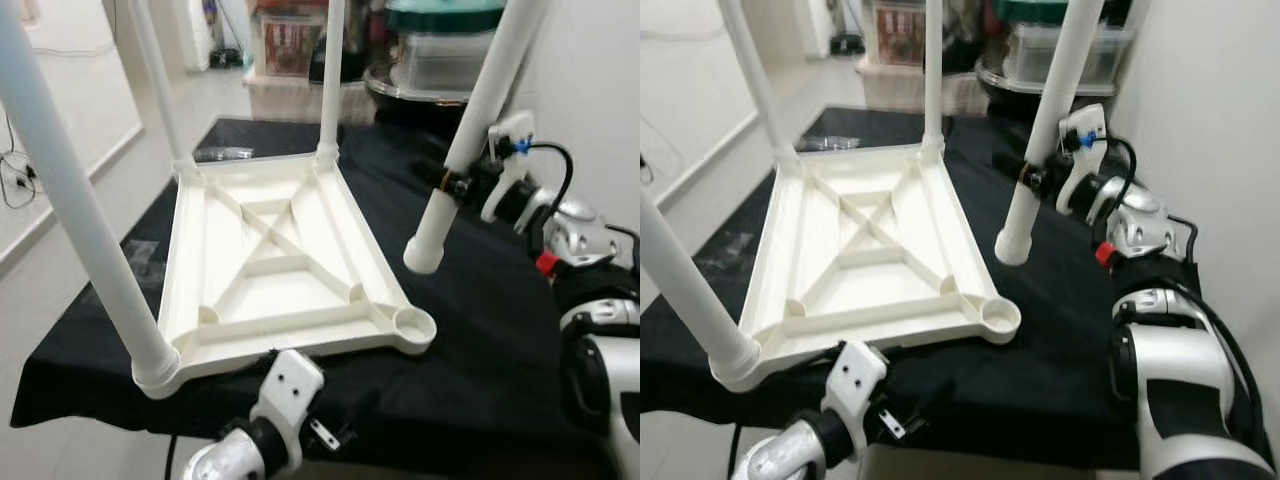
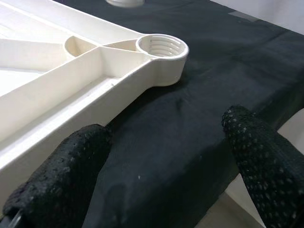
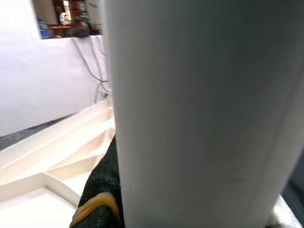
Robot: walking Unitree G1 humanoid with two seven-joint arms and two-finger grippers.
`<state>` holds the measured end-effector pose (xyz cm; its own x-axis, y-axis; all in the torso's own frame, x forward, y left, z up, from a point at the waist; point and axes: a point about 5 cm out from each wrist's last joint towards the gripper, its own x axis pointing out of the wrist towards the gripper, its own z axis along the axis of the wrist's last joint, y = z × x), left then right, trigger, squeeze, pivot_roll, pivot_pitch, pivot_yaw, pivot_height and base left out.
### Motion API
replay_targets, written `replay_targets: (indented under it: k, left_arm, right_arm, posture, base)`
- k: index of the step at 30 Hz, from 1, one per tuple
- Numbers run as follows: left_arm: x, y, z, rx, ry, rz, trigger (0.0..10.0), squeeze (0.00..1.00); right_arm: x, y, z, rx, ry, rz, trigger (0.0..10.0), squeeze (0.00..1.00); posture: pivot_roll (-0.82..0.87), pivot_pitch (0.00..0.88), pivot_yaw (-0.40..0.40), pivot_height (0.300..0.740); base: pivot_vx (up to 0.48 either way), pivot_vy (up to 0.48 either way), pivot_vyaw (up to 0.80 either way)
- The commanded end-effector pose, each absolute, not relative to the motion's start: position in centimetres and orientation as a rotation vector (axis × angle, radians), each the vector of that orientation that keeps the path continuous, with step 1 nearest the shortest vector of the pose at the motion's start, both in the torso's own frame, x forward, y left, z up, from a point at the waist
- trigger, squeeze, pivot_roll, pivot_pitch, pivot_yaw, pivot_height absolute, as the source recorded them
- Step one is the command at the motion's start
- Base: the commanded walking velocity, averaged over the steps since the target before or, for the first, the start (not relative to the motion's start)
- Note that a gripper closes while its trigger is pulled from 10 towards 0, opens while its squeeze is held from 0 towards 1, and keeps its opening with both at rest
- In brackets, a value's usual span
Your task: Building children table
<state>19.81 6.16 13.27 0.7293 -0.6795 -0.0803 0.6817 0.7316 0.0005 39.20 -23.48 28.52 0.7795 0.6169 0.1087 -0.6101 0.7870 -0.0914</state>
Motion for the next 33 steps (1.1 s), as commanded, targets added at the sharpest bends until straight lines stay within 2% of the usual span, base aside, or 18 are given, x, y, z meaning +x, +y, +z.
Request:
replay_targets:
  k: [1,4,7,17,22,33]
  left_arm:
    - [19.4,6.3,13.3,0.015,0.099,-0.764,10.0,0.00]
    - [19.0,6.4,13.3,0.009,0.104,-0.772,10.0,0.00]
    - [18.7,6.6,13.1,0.018,0.106,-0.770,10.0,0.00]
    - [18.6,7.1,12.8,0.006,0.129,-0.761,10.0,0.00]
    - [18.3,7.1,12.9,0.010,0.134,-0.772,10.0,0.00]
    - [17.9,7.2,12.8,0.018,0.136,-0.781,10.0,0.00]
  right_arm:
    - [39.0,-24.0,29.6,-0.052,-0.141,0.686,10.0,0.00]
    - [38.4,-24.5,30.1,-0.036,-0.134,0.787,10.0,0.00]
    - [37.1,-24.7,30.8,-0.023,-0.170,0.985,10.0,0.00]
    - [35.0,-24.1,31.4,-0.026,-0.238,1.266,10.0,0.00]
    - [34.9,-22.7,29.8,-0.012,-0.171,1.371,10.0,0.00]
    - [35.1,-20.9,27.2,-0.012,-0.069,1.433,10.0,0.00]
  posture:
    - [0.08,0.146,-0.022,0.740]
    - [0.09,0.152,-0.020,0.740]
    - [0.09,0.154,-0.015,0.740]
    - [0.09,0.137,0.009,0.740]
    - [0.09,0.132,0.010,0.740]
    - [0.10,0.123,0.005,0.740]
  base:
    - [0.000,0.000,0.00]
    - [0.000,0.000,0.00]
    - [0.000,0.000,0.00]
    - [0.000,0.000,0.00]
    - [0.000,0.000,0.00]
    - [0.000,0.000,0.00]
